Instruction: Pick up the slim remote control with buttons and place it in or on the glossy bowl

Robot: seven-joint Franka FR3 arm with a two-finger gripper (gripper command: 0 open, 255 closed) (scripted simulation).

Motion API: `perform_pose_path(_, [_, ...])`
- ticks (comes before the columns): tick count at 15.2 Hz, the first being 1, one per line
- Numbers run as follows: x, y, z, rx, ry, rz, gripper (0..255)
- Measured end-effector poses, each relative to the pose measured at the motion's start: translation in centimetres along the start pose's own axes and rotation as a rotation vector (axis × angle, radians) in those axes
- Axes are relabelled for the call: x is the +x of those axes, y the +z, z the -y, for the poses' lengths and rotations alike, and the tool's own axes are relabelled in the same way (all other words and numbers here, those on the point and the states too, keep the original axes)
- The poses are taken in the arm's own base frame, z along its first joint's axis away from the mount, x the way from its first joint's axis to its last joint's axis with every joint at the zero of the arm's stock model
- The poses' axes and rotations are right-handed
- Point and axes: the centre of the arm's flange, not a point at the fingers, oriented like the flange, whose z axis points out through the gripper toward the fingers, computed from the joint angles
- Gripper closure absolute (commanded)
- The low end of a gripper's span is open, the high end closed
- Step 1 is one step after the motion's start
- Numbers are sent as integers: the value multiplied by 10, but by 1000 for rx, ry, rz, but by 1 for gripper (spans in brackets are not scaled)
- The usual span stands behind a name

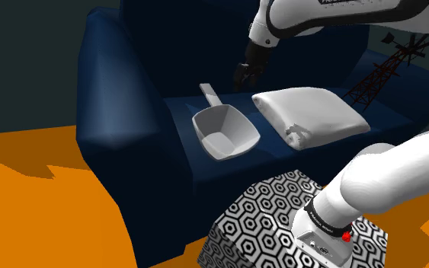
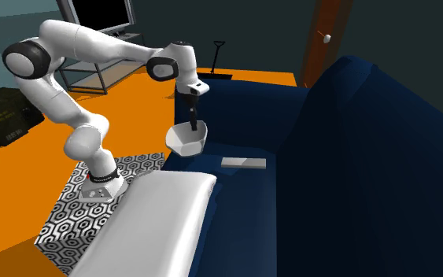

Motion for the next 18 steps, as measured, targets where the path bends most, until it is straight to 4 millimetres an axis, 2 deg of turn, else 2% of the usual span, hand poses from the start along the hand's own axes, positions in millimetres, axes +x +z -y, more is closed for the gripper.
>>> perform_pose_path(10, [101, 70, -41, -24, 93, -32, 0])
perform_pose_path(18, [173, 132, -73, -43, 167, -56, 0])
